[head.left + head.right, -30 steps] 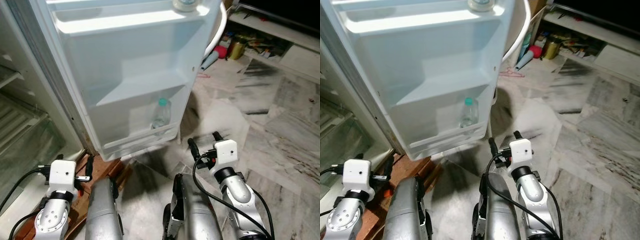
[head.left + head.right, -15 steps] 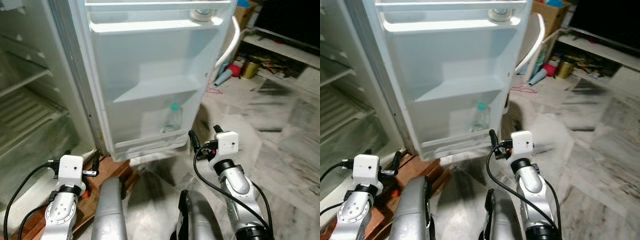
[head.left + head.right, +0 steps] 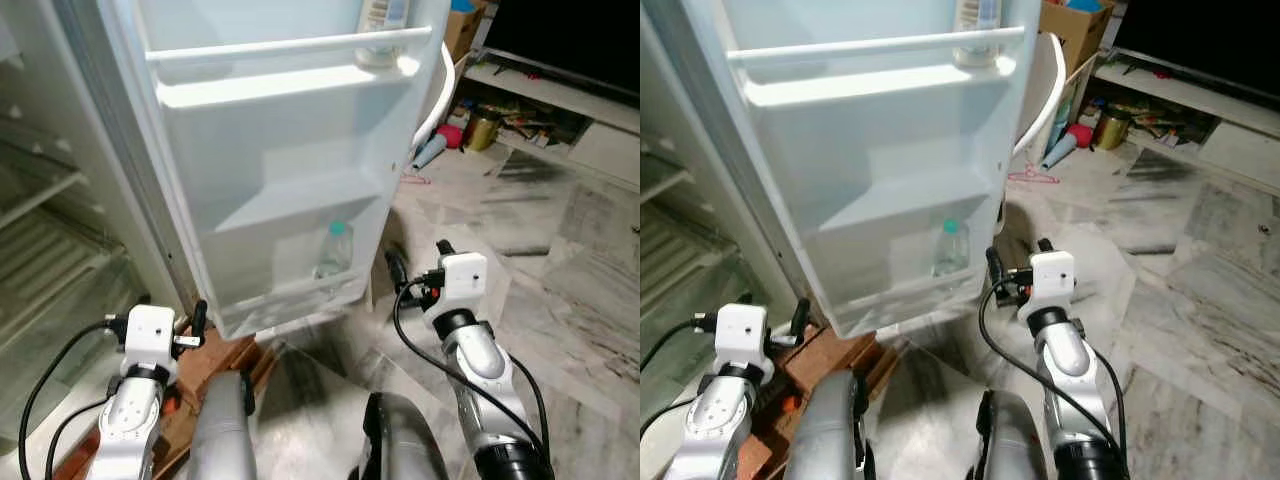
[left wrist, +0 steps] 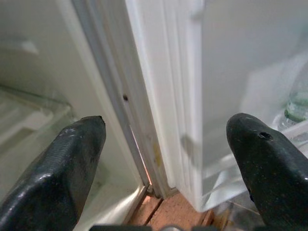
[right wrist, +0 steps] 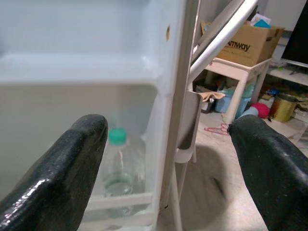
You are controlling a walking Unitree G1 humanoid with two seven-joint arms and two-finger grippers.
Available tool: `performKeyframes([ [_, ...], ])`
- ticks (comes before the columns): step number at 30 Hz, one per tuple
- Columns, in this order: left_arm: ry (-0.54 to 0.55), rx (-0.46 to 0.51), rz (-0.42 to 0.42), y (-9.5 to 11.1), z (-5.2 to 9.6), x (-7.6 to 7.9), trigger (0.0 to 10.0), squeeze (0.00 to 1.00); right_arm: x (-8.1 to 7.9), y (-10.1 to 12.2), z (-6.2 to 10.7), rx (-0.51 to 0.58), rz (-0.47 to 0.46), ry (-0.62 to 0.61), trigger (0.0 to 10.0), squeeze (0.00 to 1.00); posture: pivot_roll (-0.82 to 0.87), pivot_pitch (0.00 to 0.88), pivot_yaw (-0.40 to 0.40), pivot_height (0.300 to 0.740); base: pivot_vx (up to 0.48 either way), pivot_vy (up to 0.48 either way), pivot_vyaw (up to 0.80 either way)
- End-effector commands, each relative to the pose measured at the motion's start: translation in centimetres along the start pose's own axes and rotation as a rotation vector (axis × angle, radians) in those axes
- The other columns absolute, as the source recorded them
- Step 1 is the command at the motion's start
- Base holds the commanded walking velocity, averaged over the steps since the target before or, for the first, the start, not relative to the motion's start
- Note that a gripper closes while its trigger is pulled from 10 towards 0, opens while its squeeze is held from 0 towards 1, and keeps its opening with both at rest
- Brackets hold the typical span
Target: Restocking fridge
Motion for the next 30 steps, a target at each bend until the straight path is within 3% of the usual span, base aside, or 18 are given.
performKeyframes([
  [1, -0.009, 0.015, -0.015, 0.3, -0.3, 0.2, 10.0, 0.00, 0.5, 0.3, -0.4, 0.009, -0.002, -0.017, 10.0, 0.00, 0.09, 0.000, -0.053, 0.690, 0.000, 0.000, 0.00],
  [12, -0.016, 0.024, -0.013, 0.5, -0.8, 0.5, 10.0, 0.00, 0.4, 0.6, -0.8, 0.021, -0.005, -0.016, 10.0, 0.00, 0.09, 0.000, -0.049, 0.739, 0.000, 0.000, 0.00],
  [24, -0.016, 0.003, -0.021, 0.0, -0.9, 0.6, 10.0, 0.00, -0.1, 0.1, -0.5, 0.012, -0.014, -0.007, 10.0, 0.00, 0.08, 0.000, -0.047, 0.740, 0.000, 0.000, 0.00],
  [30, -0.016, -0.015, -0.018, -0.4, -0.6, 0.6, 10.0, 0.00, 0.2, -0.7, -0.2, -0.024, -0.011, -0.033, 10.0, 0.00, 0.08, 0.000, -0.046, 0.740, 0.000, -0.455, 0.00],
])
Point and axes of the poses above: a point about 5 cm out from each wrist's last joint towards the gripper, its own z axis pointing back from the gripper into the wrist, its own y axis along the axis of the wrist's last joint, x = y × z, the point moved 3 cm from there along -z, pointing out of the wrist towards the gripper, and after that the axes turned 2 degrees about z, right-handed, at the moved point
